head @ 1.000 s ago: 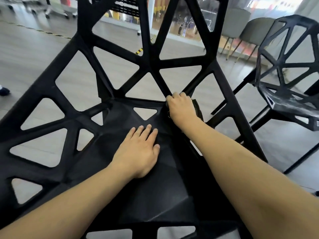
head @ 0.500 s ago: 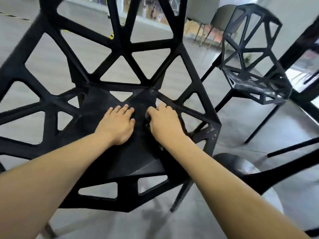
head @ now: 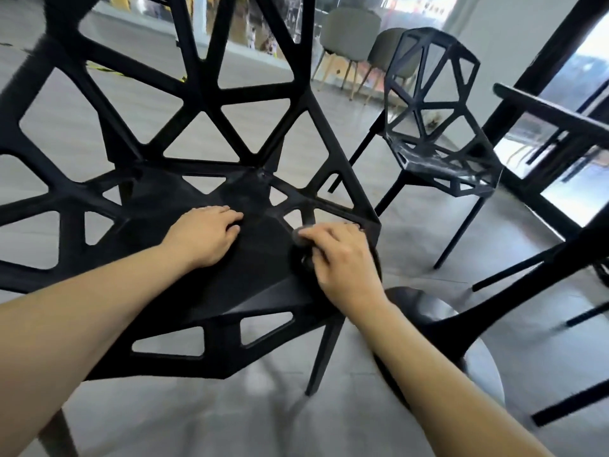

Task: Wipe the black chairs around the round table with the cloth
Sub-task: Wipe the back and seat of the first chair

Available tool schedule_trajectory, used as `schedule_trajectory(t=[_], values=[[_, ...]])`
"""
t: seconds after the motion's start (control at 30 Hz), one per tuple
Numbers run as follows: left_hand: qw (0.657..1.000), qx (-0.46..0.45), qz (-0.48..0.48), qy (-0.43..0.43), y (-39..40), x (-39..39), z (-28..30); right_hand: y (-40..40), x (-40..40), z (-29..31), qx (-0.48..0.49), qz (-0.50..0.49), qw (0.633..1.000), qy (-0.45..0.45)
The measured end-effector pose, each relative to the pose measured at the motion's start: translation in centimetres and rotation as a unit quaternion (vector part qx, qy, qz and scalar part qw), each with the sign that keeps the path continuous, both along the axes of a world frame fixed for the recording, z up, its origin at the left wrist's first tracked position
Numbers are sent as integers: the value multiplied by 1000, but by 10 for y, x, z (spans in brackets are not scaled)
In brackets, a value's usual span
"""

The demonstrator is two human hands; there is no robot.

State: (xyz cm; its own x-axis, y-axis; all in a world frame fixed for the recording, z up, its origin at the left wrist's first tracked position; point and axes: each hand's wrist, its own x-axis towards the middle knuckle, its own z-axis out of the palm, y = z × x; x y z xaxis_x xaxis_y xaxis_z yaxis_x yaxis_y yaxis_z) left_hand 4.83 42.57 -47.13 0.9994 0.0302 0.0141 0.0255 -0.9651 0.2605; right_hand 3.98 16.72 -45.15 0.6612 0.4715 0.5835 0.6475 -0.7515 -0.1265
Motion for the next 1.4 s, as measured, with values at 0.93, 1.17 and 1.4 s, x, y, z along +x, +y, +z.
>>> schedule_trajectory(t=[0.93, 1.17, 1.4], values=[[996, 18, 48, 77, -25, -13, -6, 1, 11, 9, -243, 0, 970, -32], [997, 15, 49, 64, -27, -19, -5, 119, 102, 5, -306, -13, 951, 31], [998, 15, 53, 41, -27, -22, -5, 182, 180, 1, -297, -89, 950, -16]])
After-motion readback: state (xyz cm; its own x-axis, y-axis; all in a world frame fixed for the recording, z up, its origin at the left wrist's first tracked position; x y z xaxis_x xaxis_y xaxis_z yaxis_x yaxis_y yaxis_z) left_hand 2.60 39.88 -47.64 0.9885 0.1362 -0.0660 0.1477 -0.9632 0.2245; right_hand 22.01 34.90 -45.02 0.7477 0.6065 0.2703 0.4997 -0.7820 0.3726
